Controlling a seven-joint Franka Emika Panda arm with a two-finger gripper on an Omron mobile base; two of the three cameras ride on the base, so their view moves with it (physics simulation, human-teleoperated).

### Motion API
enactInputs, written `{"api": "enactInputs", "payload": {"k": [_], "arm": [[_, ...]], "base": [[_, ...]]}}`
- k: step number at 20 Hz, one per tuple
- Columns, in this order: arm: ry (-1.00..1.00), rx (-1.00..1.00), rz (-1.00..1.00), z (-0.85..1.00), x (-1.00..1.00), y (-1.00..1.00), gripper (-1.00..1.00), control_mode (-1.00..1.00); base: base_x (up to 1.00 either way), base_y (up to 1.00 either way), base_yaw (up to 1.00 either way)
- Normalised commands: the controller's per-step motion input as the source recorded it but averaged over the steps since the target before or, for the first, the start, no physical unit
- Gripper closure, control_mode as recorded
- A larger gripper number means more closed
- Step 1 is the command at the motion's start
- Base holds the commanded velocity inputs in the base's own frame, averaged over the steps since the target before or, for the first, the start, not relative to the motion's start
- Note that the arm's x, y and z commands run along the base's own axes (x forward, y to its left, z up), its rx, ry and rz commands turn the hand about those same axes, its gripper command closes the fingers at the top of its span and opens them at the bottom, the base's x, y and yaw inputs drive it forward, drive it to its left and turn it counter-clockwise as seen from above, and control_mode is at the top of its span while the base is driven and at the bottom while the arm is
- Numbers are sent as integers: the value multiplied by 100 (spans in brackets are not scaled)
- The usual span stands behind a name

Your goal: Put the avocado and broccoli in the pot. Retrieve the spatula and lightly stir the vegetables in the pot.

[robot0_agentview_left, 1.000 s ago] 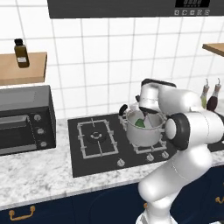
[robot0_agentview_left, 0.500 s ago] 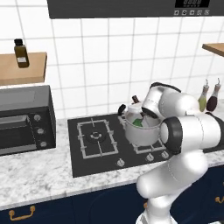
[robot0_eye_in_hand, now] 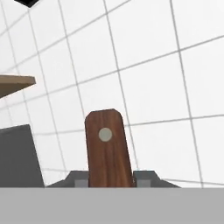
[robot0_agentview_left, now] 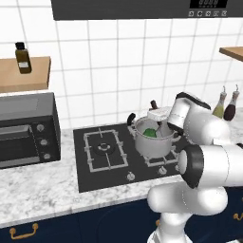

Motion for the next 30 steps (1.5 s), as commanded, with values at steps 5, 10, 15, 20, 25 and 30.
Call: {"api": "enactInputs", "payload": {"k": [5, 10, 15, 20, 25, 30], "arm": [[0, 17, 19, 35, -10, 0, 100, -100], [0, 9, 32, -6, 34, 0, 100, -100], [0, 12, 45, -11, 12, 0, 100, -100], [-3, 7, 47, -12, -20, 7, 100, -100], [-7, 7, 41, -9, -40, 25, 100, -100], [-20, 3, 19, -27, -28, 41, 100, -100]], "base": [[0, 0, 0], [0, 0, 0], [0, 0, 0], [0, 0, 0], [0, 0, 0], [0, 0, 0]]}}
